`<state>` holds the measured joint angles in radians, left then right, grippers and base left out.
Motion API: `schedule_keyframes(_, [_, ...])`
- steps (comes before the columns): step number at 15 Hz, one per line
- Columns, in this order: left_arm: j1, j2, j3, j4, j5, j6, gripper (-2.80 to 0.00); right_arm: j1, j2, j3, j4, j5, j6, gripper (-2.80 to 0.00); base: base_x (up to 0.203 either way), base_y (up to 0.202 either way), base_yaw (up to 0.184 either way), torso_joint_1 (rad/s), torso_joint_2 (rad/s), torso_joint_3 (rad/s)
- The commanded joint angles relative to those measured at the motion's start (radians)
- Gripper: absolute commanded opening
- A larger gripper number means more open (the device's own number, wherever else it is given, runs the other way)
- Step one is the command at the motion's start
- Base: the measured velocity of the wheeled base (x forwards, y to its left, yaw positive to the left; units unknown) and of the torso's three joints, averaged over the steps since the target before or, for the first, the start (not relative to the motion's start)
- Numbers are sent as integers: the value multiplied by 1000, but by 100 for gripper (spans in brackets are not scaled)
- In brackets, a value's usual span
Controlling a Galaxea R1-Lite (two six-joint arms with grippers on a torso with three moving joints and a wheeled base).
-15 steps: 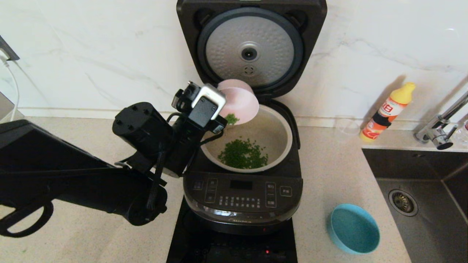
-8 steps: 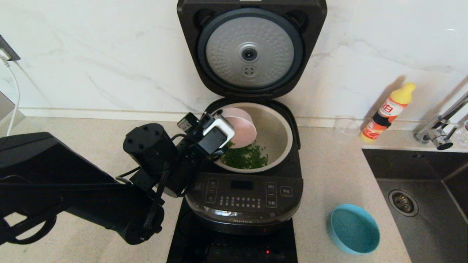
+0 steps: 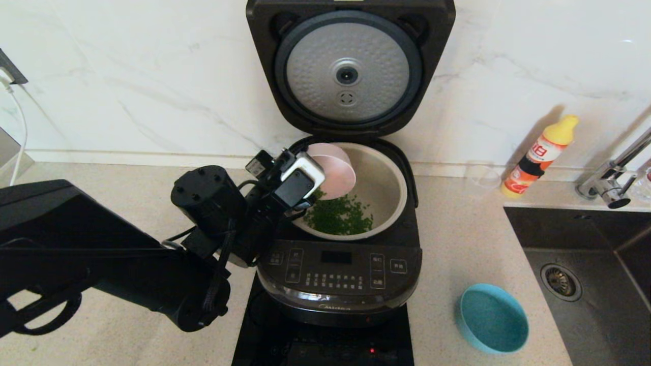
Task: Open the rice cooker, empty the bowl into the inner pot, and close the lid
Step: Pour the chopped green onions from the bowl into the rice cooker
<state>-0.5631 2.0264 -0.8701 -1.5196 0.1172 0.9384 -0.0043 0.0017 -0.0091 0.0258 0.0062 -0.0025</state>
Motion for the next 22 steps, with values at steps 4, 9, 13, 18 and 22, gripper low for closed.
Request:
schedule_keyframes(4, [14, 2, -376, -10, 1, -41, -280, 0, 0, 0, 0, 0, -1, -280, 0, 0, 0, 0, 0, 0])
schedule_keyframes(9, [25, 36, -542, -10, -7, -64, -280, 0, 0, 0, 0, 0, -1, -280, 0, 0, 0, 0, 0, 0])
schedule_keyframes(13, [27, 17, -497, -10, -3, -79, -280, 0, 0, 0, 0, 1, -1, -280, 0, 0, 0, 0, 0, 0])
schedule_keyframes(18, [25, -130, -270, -10, 33, -122, -280, 0, 0, 0, 0, 0, -1, -280, 0, 0, 0, 0, 0, 0])
schedule_keyframes(22, [25, -288, -131, 1, 142, -148, -280, 0, 0, 0, 0, 0, -1, -280, 0, 0, 0, 0, 0, 0])
